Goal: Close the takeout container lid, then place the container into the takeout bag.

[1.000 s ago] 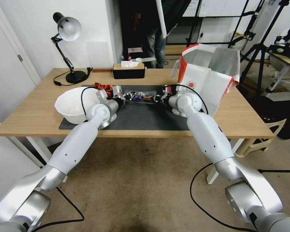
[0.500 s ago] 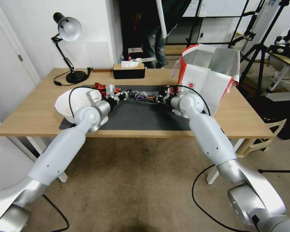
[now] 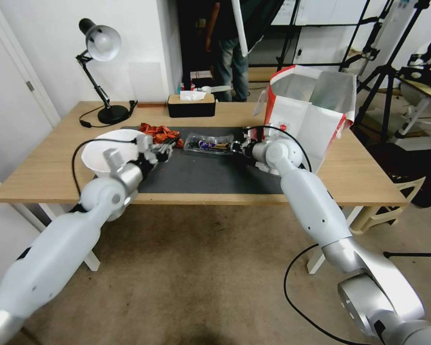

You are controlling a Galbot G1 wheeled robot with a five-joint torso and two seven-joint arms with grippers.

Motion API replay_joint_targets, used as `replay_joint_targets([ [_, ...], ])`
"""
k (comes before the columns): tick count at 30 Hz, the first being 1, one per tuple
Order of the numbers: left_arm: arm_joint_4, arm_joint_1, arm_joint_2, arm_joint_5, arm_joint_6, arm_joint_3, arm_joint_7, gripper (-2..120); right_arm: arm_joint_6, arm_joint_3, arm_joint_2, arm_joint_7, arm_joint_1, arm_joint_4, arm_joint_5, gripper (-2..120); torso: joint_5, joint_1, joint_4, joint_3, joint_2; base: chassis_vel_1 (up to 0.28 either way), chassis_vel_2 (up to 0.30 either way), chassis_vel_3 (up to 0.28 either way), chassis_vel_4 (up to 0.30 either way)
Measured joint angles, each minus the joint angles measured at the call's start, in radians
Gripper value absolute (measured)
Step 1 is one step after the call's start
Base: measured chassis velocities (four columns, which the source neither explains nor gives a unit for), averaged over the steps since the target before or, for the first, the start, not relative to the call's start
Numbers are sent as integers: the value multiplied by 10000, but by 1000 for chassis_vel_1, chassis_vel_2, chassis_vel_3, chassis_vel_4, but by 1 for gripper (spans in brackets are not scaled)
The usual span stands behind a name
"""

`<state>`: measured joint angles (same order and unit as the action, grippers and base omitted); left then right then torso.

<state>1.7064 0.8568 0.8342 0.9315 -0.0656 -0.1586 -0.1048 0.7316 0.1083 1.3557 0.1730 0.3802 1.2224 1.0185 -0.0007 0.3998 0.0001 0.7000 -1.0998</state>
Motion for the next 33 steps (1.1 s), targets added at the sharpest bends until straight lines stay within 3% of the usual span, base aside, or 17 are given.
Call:
replay_joint_targets([
  [4,446,929,-63,-791,571,-612,-2,43,0,-23,12,81,-29,91,150,2,7,0,0,-1,0,0,0,0,0],
  [6,858,1957,-17,-1414,983,-1185,6,57,2,-44,44,128,-63,202,283,2,8,0,-2,-2,-1,0,0,0,0],
  [10,1048,2799,70,-1866,1260,-1566,74,66,1,-58,68,178,-69,309,375,2,3,-1,1,-1,-1,0,0,0,0],
  [12,1320,3643,200,-2205,1512,-2036,241,77,1,-73,101,222,-65,431,450,2,7,0,1,-1,-2,0,0,0,0],
  [19,1494,4783,718,-2803,1964,-2794,490,99,1,56,14,347,129,1022,695,2,6,1,-2,-1,-2,0,0,0,0],
  [33,1521,5955,1617,-3247,2566,-3452,688,100,0,137,-789,1063,488,3023,1722,2,6,1,-2,0,-3,0,0,0,0],
])
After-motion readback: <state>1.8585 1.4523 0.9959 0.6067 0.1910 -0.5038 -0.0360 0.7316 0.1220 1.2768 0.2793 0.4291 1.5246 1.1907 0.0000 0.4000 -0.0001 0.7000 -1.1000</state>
